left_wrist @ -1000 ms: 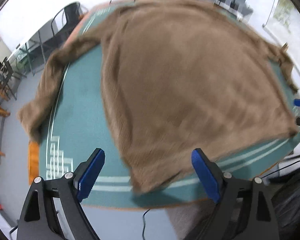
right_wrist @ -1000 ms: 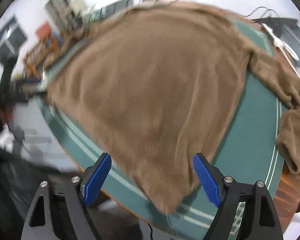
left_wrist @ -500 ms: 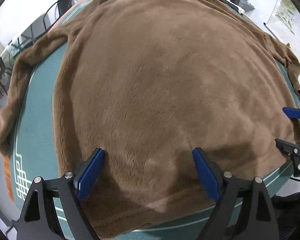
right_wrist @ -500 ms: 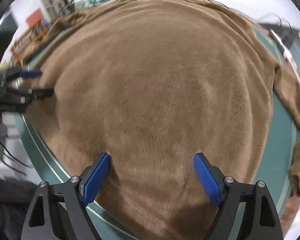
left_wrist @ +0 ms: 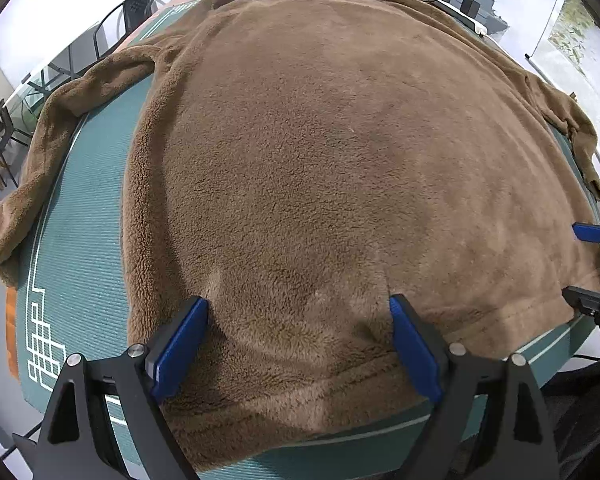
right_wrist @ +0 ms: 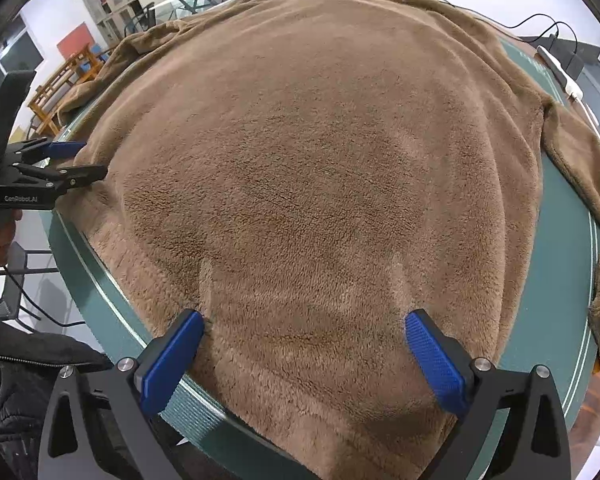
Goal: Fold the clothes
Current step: 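Press and smooth the fleece body flat with both grippers open, then grasp the fleece sleeve cuff with the right gripper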
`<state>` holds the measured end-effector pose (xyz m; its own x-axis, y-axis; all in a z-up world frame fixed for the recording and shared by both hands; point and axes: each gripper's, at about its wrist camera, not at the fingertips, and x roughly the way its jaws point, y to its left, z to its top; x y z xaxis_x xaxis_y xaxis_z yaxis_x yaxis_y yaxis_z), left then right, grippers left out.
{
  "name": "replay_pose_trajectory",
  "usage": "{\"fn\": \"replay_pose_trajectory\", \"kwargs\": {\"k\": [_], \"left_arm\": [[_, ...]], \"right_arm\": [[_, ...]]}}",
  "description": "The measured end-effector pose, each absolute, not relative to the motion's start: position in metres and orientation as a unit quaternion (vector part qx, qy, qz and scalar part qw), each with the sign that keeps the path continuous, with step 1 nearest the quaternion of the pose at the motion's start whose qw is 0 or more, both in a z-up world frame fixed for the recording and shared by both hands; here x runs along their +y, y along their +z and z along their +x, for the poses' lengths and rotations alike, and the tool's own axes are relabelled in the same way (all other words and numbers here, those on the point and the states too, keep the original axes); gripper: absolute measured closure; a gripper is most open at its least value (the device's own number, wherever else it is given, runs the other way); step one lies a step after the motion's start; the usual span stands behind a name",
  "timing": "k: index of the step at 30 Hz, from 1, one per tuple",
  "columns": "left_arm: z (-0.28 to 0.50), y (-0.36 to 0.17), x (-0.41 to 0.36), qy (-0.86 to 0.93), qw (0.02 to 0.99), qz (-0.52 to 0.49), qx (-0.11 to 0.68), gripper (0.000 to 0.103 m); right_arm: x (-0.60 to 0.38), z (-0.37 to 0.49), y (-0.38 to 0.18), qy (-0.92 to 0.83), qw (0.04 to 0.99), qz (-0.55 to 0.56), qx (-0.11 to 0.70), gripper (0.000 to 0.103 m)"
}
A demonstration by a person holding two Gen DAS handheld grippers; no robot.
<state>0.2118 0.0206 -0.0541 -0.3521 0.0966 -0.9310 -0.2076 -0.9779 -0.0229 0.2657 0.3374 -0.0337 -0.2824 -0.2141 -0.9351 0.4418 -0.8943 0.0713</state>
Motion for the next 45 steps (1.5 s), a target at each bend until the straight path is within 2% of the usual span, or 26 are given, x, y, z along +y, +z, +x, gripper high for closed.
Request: {"fn": "replay_pose_trajectory", "kwargs": {"k": [4, 8, 11, 16, 19, 21, 22, 23, 25, 30, 37, 40, 42, 44, 45], "left_arm": [[0.209, -0.053, 0.021, 0.815, 0.084, -0.571, 0.046, 0.011], [0.205, -0.043, 0.024, 0.812, 0.06, -0.579, 0.039, 0.01], [0.204, -0.019, 0.031, 0.828, 0.058, -0.557, 0.032, 0.01], [0.186, 0.015, 0.065, 0.844, 0.066, -0.531, 0.032, 0.01], [0.171, 0.025, 0.077, 0.843, 0.071, -0.532, 0.023, 0.01], [0.167, 0.026, 0.085, 0.84, 0.079, -0.536, 0.018, 0.01], [0.167, 0.028, 0.091, 0.839, 0.089, -0.537, 0.014, 0.01], [0.164, 0.028, 0.099, 0.838, 0.093, -0.537, 0.015, 0.01], [0.162, 0.03, 0.112, 0.838, 0.099, -0.536, 0.023, 0.01], [0.157, 0.03, 0.125, 0.833, 0.092, -0.544, 0.038, 0.01], [0.151, 0.022, 0.125, 0.824, 0.077, -0.559, 0.039, 0.01], [0.151, 0.02, 0.123, 0.823, 0.071, -0.563, 0.041, 0.01], [0.151, 0.019, 0.12, 0.822, 0.066, -0.565, 0.037, 0.01], [0.152, 0.016, 0.116, 0.82, 0.059, -0.569, 0.034, 0.01], [0.152, 0.015, 0.114, 0.818, 0.056, -0.571, 0.032, 0.01]], "right_arm": [[0.348, 0.266, -0.031, -0.797, 0.221, 0.556, 0.086, 0.0], [0.392, 0.266, -0.017, -0.809, 0.218, 0.546, 0.009, 0.001], [0.44, 0.265, -0.001, -0.841, 0.155, 0.517, -0.024, 0.001], [0.523, 0.267, 0.006, -0.872, 0.019, 0.489, 0.011, 0.001], [0.574, 0.266, 0.005, -0.87, -0.016, 0.488, -0.076, 0.001], [0.598, 0.272, 0.002, -0.869, -0.024, 0.476, -0.131, 0.006], [0.606, 0.275, 0.001, -0.869, -0.028, 0.472, -0.145, 0.012], [0.606, 0.275, 0.002, -0.871, -0.03, 0.471, -0.139, 0.02], [0.606, 0.276, 0.002, -0.876, -0.04, 0.468, -0.111, 0.026], [0.593, 0.268, -0.015, -0.873, -0.079, 0.481, 0.028, 0.026], [0.598, 0.236, -0.03, -0.863, -0.052, 0.497, 0.071, 0.026], [0.605, 0.222, -0.03, -0.864, -0.039, 0.5, 0.047, 0.026], [0.612, 0.216, -0.029, -0.864, -0.03, 0.502, 0.021, 0.032], [0.621, 0.215, -0.026, -0.863, -0.019, 0.505, -0.022, 0.055], [0.624, 0.214, -0.024, -0.863, -0.013, 0.504, -0.04, 0.063]]}}
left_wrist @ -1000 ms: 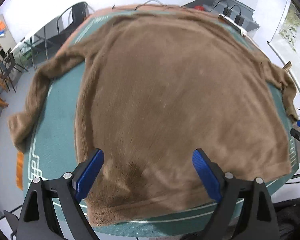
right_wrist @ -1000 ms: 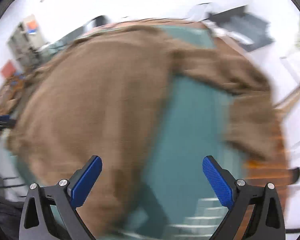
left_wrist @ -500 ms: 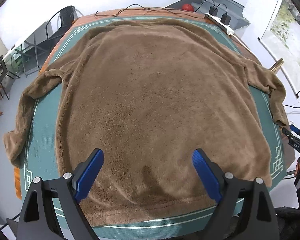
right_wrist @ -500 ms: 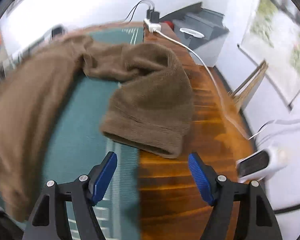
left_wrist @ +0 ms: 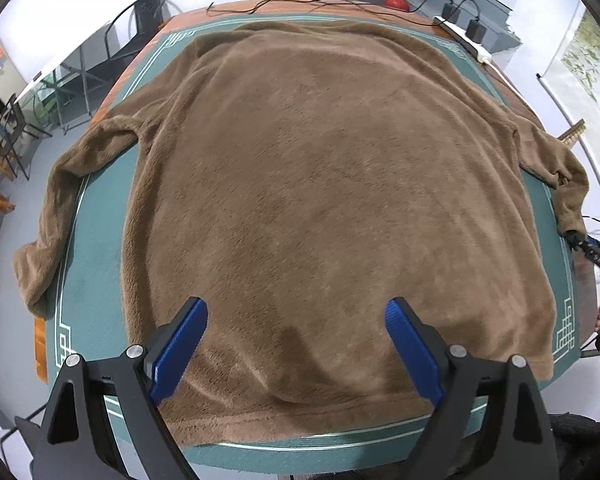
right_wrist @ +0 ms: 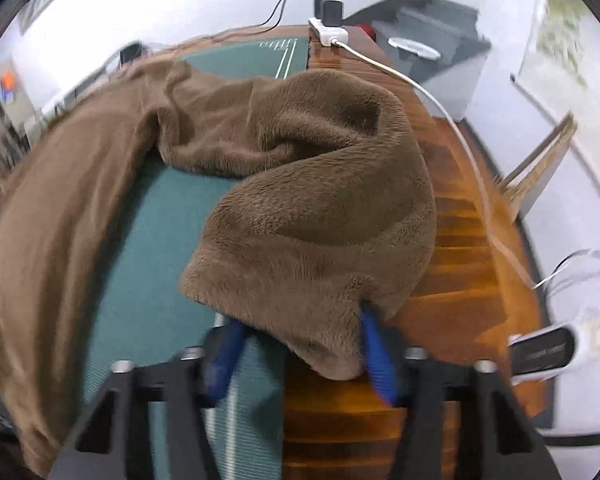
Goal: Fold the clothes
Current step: 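Grasp the fleece sleeve cuff with the right gripper, then lift the sleeve with the right gripper and carry it across the fleece body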
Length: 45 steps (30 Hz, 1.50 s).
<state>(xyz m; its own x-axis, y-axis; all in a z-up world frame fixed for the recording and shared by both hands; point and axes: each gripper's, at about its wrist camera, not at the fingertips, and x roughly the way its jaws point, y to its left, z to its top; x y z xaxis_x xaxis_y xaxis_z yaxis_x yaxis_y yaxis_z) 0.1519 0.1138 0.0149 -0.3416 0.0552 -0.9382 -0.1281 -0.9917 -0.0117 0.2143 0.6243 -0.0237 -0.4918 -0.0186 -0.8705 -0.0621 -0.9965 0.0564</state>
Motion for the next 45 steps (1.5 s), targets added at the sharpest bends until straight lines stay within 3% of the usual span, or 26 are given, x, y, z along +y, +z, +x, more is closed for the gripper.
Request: {"fn": "replay_pose_trajectory", "kwargs": {"k": [1, 4, 17, 21, 23, 36, 37, 41, 45], "left_arm": [[0.152, 0.013, 0.112, 0.817, 0.053, -0.573, 0.029, 0.01], [0.152, 0.012, 0.11, 0.817, 0.05, -0.575, 0.024, 0.01], [0.158, 0.018, 0.109, 0.821, 0.053, -0.567, 0.025, 0.01], [0.163, 0.016, 0.104, 0.82, 0.045, -0.57, 0.019, 0.01], [0.166, 0.016, 0.103, 0.82, 0.043, -0.57, 0.016, 0.01], [0.174, 0.026, 0.11, 0.822, 0.063, -0.565, 0.014, 0.01], [0.174, 0.029, 0.112, 0.823, 0.065, -0.564, 0.014, 0.01], [0.172, 0.045, 0.122, 0.831, 0.073, -0.551, 0.028, 0.01], [0.165, 0.059, 0.126, 0.836, 0.081, -0.541, 0.037, 0.01]], "right_arm": [[0.627, 0.214, -0.022, 0.863, 0.006, -0.503, 0.058, 0.075], [0.634, 0.216, -0.014, 0.865, -0.003, -0.494, 0.094, 0.079], [0.635, 0.213, -0.011, 0.862, 0.0, -0.489, 0.134, 0.078], [0.636, 0.214, -0.012, 0.863, 0.004, -0.487, 0.133, 0.068], [0.633, 0.216, -0.008, 0.867, 0.008, -0.484, 0.121, 0.038], [0.615, 0.195, -0.017, 0.871, 0.031, -0.489, 0.031, 0.036], [0.613, 0.191, -0.022, 0.868, 0.028, -0.496, 0.022, 0.039], [0.608, 0.192, -0.018, 0.874, 0.032, -0.484, 0.007, 0.073], [0.627, 0.2, 0.014, 0.897, 0.081, -0.434, 0.02, 0.082]]}}
